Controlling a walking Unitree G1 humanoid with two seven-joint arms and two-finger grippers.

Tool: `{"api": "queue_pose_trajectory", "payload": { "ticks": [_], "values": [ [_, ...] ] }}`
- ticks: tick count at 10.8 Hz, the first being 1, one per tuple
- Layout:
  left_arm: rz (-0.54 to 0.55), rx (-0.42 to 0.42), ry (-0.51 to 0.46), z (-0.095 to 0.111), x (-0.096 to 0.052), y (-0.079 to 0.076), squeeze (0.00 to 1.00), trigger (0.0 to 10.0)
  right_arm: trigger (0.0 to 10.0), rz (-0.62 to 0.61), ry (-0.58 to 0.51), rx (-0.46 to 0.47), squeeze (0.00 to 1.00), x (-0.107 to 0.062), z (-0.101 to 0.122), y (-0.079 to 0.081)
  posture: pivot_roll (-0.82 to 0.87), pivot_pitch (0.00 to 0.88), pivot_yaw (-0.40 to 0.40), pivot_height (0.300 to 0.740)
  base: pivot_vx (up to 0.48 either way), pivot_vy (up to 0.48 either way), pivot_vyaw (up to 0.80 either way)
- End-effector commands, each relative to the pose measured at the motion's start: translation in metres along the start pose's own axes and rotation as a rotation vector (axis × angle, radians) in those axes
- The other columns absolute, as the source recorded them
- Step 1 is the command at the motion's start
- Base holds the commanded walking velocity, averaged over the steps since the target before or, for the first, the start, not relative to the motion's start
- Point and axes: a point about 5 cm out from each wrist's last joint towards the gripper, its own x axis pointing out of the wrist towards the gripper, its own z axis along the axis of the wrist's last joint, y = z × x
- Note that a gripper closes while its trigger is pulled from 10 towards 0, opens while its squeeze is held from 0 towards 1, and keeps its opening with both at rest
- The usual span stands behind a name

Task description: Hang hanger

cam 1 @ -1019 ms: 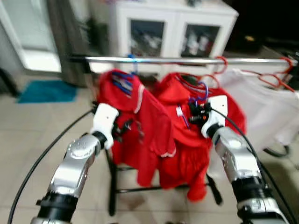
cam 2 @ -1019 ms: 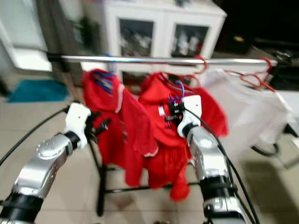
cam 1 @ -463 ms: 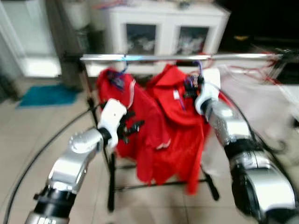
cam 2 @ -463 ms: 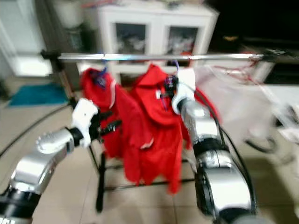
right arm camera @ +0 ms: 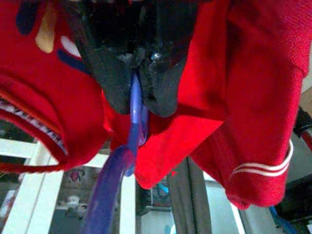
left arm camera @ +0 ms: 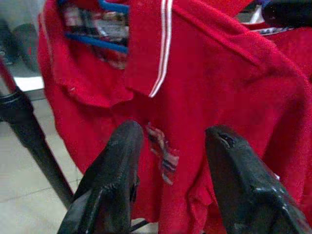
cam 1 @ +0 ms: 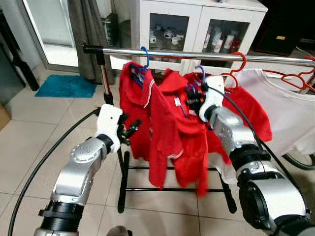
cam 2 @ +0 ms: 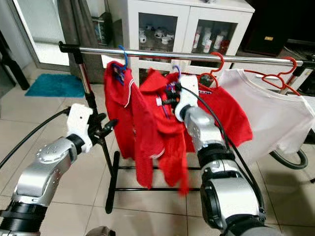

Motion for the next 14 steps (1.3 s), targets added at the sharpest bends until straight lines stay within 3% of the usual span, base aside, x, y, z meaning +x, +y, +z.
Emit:
{"api": "queue_pose_trajectory", "payload": {
  "ticks": [1,3,5,10,14],
  "values": [
    [0.008,0.004,-0.005,0.003,0.002,0.001,0.0,10.0,10.0,-0.014,-0.079,0.008,0.0,0.002,0.018,-0.004,0.05,0.0,-0.043,0.74,0.0,0.0,0.0],
    [-0.042,0.023,-0.045,0.012,0.003,-0.004,0.0,10.0,10.0,-0.015,-0.134,0.008,0.0,0.008,0.038,-0.001,0.05,0.0,-0.043,0.74,0.0,0.0,0.0],
    [-0.144,0.059,-0.059,0.022,-0.004,-0.012,0.0,10.0,10.0,-0.1,-0.058,-0.044,0.0,0.017,0.047,-0.001,0.07,0.0,-0.047,0.74,0.0,0.0,0.0],
    [-0.211,0.111,-0.059,0.039,-0.021,-0.011,0.0,10.0,10.0,-0.179,-0.056,-0.028,0.0,0.029,0.076,0.013,0.1,0.004,-0.06,0.74,0.0,0.0,0.0],
    [-0.216,0.111,-0.032,0.04,-0.031,-0.013,0.0,10.0,10.0,-0.159,0.022,-0.082,0.0,0.033,0.07,0.026,0.11,0.049,-0.082,0.74,0.0,0.0,0.0]
  ]
}}
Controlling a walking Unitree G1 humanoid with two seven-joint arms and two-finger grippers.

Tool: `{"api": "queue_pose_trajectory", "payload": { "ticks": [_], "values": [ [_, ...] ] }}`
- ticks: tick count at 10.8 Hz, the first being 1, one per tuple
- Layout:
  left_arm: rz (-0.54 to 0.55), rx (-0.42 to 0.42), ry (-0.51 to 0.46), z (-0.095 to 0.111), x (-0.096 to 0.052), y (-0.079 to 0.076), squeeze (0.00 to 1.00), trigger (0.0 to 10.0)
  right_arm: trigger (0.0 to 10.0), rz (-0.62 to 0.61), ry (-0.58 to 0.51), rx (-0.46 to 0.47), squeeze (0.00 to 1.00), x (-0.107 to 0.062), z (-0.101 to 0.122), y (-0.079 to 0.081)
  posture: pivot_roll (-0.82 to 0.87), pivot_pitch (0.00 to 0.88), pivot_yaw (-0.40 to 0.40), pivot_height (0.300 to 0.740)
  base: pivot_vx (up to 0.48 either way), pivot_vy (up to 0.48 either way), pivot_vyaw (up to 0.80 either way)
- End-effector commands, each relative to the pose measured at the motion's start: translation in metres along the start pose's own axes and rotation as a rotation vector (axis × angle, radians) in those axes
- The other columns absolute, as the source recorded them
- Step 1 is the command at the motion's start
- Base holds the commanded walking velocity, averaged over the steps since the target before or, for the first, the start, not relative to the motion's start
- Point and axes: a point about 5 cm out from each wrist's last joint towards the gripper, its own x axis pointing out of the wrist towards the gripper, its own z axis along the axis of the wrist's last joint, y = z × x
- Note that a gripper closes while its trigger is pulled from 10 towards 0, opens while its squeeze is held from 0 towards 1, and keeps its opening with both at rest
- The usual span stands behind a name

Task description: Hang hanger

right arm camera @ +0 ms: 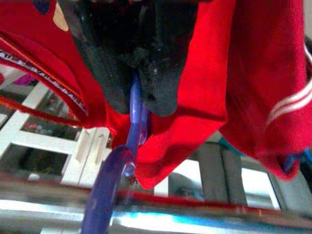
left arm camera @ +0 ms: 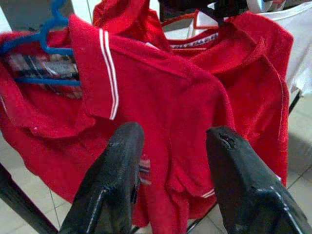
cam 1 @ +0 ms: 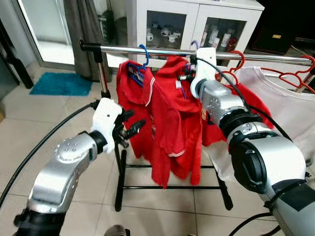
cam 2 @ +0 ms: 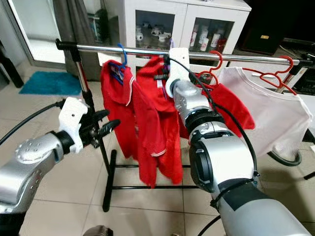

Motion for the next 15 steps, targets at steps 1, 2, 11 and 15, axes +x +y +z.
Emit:
{"api": "queue_pose_trajectory", "payload": {
  "ticks": [1,2,11,15],
  "values": [
    [-0.001,-0.004,-0.002,0.003,-0.004,-0.002,0.0,10.0,10.0,0.0,-0.028,-0.011,0.0,0.001,0.013,0.003,0.12,0.069,-0.097,0.74,0.0,0.0,0.0],
    [0.004,-0.006,0.009,0.002,-0.009,-0.003,0.0,10.0,10.0,0.006,-0.023,-0.015,0.0,0.001,0.012,0.005,0.12,0.082,-0.102,0.74,0.0,0.0,0.0],
    [0.027,0.002,0.035,0.008,-0.024,-0.005,0.0,10.0,10.0,0.029,-0.095,0.03,0.0,0.001,0.032,0.014,0.15,0.11,-0.127,0.74,0.0,0.0,0.0],
    [0.018,0.001,0.052,0.009,-0.032,-0.011,0.0,10.0,10.0,0.029,-0.065,0.018,0.0,0.002,0.035,0.02,0.16,0.159,-0.132,0.74,0.0,0.0,0.0]
  ]
}}
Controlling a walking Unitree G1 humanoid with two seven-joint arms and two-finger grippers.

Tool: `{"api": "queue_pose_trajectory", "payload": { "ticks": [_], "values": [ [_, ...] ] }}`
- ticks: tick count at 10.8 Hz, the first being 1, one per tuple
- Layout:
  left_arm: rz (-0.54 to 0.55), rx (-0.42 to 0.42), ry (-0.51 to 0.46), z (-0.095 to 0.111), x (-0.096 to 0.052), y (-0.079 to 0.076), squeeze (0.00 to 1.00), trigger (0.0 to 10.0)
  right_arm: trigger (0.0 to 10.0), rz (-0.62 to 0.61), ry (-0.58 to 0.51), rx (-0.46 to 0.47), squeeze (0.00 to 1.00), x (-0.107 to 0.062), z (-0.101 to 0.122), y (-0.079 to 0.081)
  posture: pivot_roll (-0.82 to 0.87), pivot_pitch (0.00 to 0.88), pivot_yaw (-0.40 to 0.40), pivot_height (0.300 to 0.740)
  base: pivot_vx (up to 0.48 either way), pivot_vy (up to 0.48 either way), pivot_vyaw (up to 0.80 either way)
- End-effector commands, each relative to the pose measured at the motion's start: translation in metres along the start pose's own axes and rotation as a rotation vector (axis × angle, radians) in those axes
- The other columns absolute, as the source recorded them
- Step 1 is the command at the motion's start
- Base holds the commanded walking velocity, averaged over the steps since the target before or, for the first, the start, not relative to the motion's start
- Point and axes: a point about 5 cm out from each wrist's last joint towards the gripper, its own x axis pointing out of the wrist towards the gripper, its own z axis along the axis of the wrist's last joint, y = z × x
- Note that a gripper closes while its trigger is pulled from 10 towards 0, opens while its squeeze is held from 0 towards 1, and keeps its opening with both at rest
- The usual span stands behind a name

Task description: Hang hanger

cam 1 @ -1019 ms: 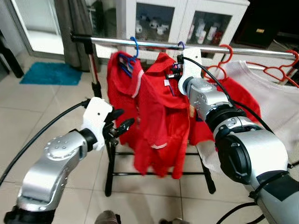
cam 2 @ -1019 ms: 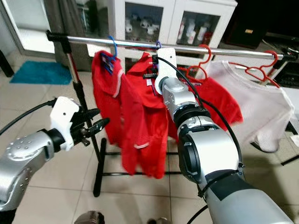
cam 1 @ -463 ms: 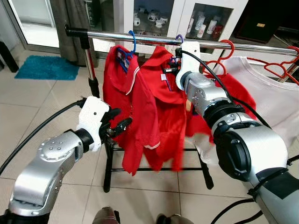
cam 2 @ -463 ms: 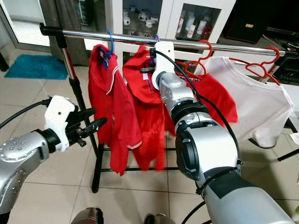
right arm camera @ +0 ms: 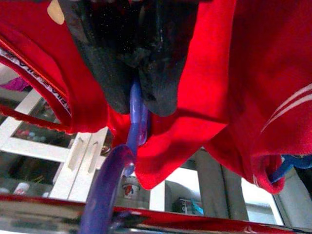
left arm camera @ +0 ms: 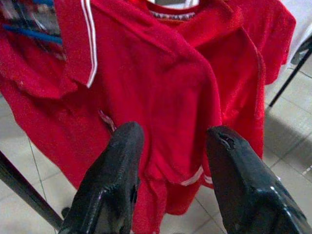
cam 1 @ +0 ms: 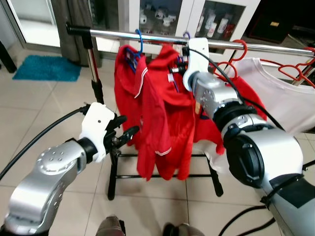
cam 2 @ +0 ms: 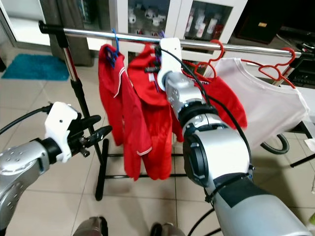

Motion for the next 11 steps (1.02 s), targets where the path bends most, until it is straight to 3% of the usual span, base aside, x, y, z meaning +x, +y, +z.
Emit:
{"api": "queue_pose_trajectory", "payload": {
  "ticks": [1,5,8,9,11],
  "values": [
    [-0.009,-0.001,0.001,0.002,-0.004,-0.003,0.0,10.0,10.0,-0.008,-0.024,0.013,0.0,0.0,0.011,0.001,0.16,0.177,-0.133,0.74,0.0,0.0,0.0],
    [0.046,0.003,-0.049,0.018,-0.016,0.0,0.0,10.0,10.0,-0.018,-0.039,0.015,0.0,0.001,0.02,0.003,0.17,0.23,-0.134,0.74,0.0,0.0,0.0],
    [0.036,-0.002,-0.05,0.019,-0.014,0.001,0.0,10.0,10.0,0.006,-0.046,0.029,0.0,0.0,0.025,0.004,0.14,0.213,-0.127,0.74,0.0,0.0,0.0],
    [0.005,-0.049,-0.066,0.019,-0.011,-0.003,0.0,10.0,10.0,0.038,-0.044,0.049,1.0,0.0,0.023,0.0,0.12,0.19,-0.119,0.74,0.0,0.0,0.0],
    [0.019,-0.06,-0.073,0.016,-0.003,-0.001,0.0,10.0,10.0,0.083,-0.108,0.049,1.0,-0.002,0.035,-0.006,0.09,0.152,-0.104,0.74,0.0,0.0,0.0]
  ]
}}
